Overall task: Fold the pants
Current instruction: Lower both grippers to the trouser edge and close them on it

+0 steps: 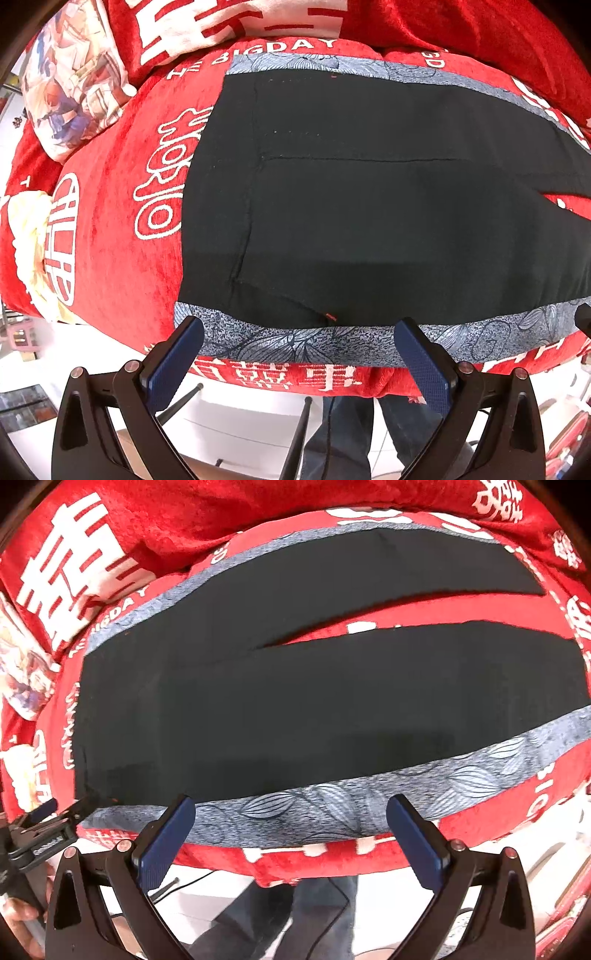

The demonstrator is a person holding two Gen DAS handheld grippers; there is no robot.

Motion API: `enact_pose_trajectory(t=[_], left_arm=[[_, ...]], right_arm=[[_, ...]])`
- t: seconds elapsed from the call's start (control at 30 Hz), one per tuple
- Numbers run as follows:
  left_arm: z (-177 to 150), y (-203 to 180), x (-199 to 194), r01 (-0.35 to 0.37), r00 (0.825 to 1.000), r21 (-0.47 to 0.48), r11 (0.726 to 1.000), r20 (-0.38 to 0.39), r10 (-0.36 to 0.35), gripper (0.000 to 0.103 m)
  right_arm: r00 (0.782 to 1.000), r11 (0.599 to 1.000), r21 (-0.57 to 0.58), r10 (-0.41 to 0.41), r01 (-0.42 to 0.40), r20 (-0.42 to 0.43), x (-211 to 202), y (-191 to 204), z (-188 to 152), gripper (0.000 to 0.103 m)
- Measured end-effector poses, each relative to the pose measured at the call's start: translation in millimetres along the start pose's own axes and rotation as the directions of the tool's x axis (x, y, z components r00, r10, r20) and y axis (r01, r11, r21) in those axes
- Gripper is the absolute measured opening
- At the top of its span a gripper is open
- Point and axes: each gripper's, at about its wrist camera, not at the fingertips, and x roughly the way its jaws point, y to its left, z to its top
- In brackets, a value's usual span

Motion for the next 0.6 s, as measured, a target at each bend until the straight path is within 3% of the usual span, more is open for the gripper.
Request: enact_pose_trajectory(t=[0.17,0.3,0.37,0.6], left_arm=[[-2,6,1,0.045,0.999,-0.012,0.999,0.011,-0.045,0.103],[-3,12,2,0.101,0.994,-0.030,0.994,0.030,-0.100,0.103],[-5,14,3,0.133,0.990,-0.033,0.991,0.041,-0.132,0.103],[-21,27,20,0.264,0.964,-0.056,0.963,0.036,-0.262,0.103]], right_arm=[[0.990,0.986,0.094,0.139,-0.136,-0.017,6,-12,-2,0.103],[0.969,0.958,0.161,0.247,-0.239,-0.032,12,-26,-5,0.103],[0.951,0.936,0.192,0.307,-0.295,-0.032,14,-31,-7,0.103],[0.847,0.824,0.276,0.528,-0.496,-0.055,32,-36,-25,0.103]])
